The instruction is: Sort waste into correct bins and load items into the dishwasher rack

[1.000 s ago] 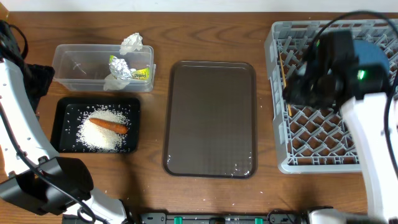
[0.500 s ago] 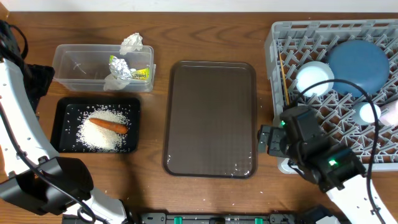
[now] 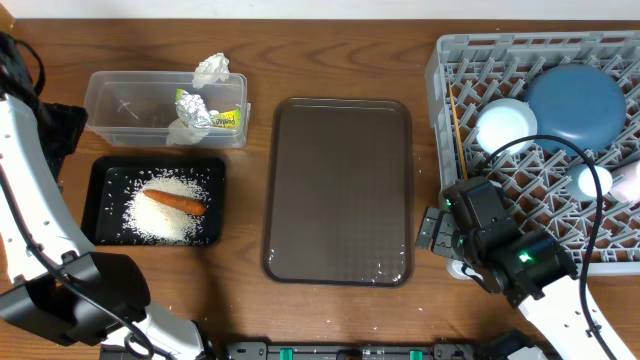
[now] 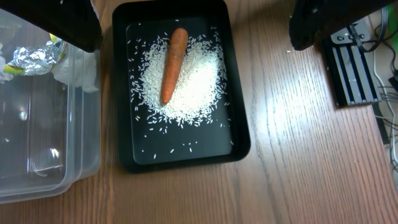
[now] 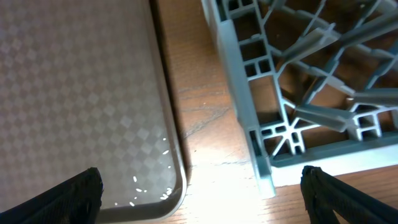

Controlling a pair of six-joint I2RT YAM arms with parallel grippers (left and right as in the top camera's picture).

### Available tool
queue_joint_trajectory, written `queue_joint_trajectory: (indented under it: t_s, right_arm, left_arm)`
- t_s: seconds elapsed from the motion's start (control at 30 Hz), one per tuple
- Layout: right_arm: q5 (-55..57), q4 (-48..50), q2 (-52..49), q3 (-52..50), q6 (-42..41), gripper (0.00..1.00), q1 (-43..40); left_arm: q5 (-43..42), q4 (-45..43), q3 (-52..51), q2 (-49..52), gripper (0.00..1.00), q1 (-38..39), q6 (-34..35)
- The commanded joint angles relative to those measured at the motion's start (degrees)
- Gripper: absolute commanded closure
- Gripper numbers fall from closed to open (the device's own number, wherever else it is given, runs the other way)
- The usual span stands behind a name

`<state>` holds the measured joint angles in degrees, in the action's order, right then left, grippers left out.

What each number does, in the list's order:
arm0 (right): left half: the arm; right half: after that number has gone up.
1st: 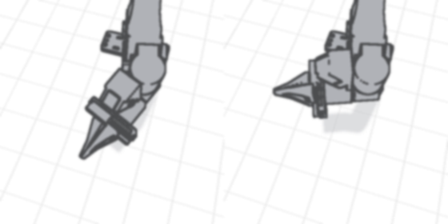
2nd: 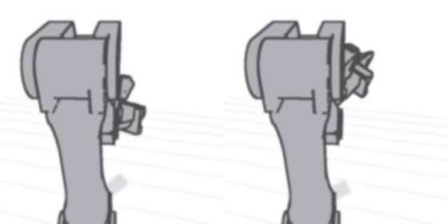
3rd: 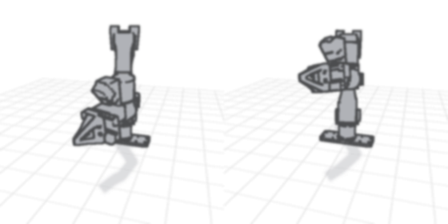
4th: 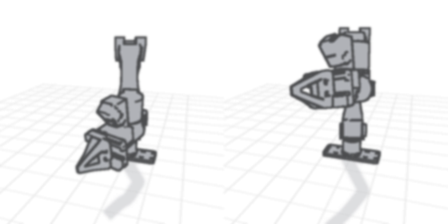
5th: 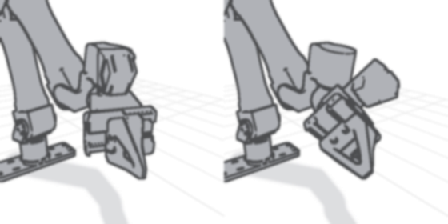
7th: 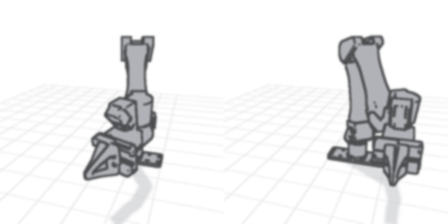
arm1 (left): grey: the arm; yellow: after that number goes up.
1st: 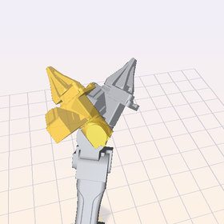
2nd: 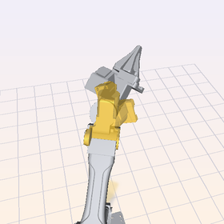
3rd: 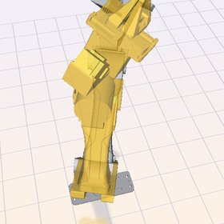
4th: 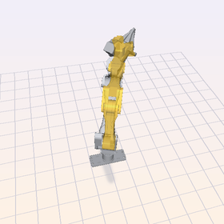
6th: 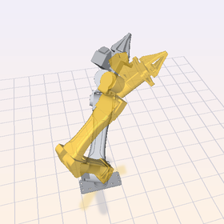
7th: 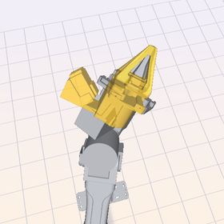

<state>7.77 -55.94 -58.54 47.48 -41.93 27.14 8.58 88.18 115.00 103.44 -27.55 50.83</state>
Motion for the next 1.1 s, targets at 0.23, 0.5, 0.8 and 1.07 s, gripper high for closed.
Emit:
queue_joint_trajectory:
  t_s: [0.23, 0.5, 0.8, 1.07]
  right_arm:
    - [1.6, 23.9, 0.1, -12.3, 13.7, 0.01, 0.2]
    - [-10.7, 60.4, 5.9, -32.2, 28.7, 0.01, -1.4]
    - [-11.9, 69.1, 21.9, -45.0, 30.0, 0.01, -7.4]
    - [-12.4, 63.7, 34.5, -47.2, 37.9, 0.01, -8.9]
  left_arm:
    - [0.9, 0.3, 0.4, 0.0, 0.02, -0.2, 0.3]
    - [0.9, 0.3, 0.4, 0.0, 0.02, -0.2, 0.3]
    - [0.9, 0.2, 0.4, 0.0, 0.02, -0.2, 0.3]
    - [0.9, 0.3, 0.4, 0.0, 0.02, -0.2, 0.3]
